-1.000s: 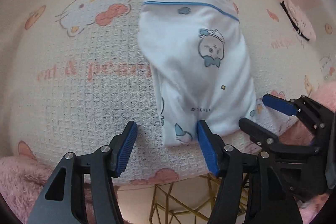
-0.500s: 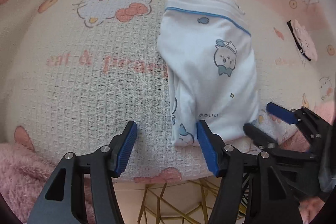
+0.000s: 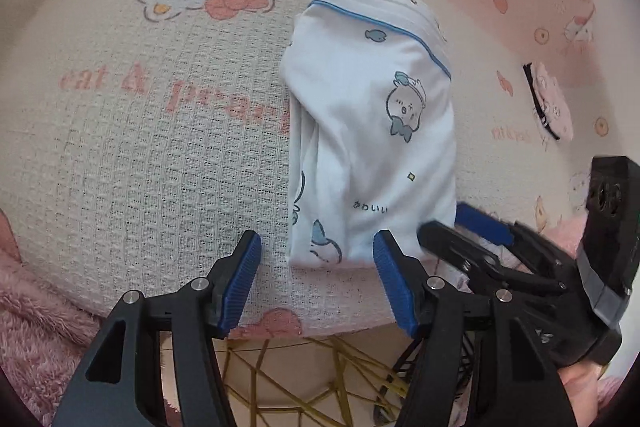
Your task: Fold clothes
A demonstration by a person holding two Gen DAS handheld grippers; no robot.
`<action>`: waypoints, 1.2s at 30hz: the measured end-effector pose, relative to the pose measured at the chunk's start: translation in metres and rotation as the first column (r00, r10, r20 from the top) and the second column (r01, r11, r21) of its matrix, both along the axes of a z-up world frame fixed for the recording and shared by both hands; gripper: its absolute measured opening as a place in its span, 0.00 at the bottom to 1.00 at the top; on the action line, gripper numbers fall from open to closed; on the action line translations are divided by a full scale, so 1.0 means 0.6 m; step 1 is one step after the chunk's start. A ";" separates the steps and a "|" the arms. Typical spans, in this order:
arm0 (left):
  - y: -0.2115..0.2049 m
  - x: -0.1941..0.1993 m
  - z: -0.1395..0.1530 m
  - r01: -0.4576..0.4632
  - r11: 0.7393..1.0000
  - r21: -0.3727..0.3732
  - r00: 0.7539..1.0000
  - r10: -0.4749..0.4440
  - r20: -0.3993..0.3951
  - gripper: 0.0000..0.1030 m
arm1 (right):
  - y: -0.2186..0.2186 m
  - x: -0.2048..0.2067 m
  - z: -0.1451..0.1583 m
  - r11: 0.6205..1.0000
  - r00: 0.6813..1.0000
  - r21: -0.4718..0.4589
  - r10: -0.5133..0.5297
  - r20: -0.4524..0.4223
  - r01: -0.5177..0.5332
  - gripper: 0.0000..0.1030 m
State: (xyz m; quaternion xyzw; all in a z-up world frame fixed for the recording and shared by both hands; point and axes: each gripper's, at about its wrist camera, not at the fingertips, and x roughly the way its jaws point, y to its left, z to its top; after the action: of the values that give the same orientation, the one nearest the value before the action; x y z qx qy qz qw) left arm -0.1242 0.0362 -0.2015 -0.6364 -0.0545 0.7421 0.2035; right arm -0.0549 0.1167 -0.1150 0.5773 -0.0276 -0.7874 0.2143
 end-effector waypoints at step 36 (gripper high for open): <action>-0.134 0.002 0.130 -0.049 0.998 0.025 0.996 0.051 -0.078 0.37 | 0.090 -0.047 0.008 0.971 0.963 -0.054 -0.224 0.152 0.234 0.60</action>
State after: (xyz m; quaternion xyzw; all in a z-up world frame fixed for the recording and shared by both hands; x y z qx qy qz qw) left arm -0.1228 -0.0445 -0.1236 -0.6027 -0.0709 0.7707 0.1942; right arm -0.0830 0.1705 -0.1103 0.6177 -0.1378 -0.7615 0.1399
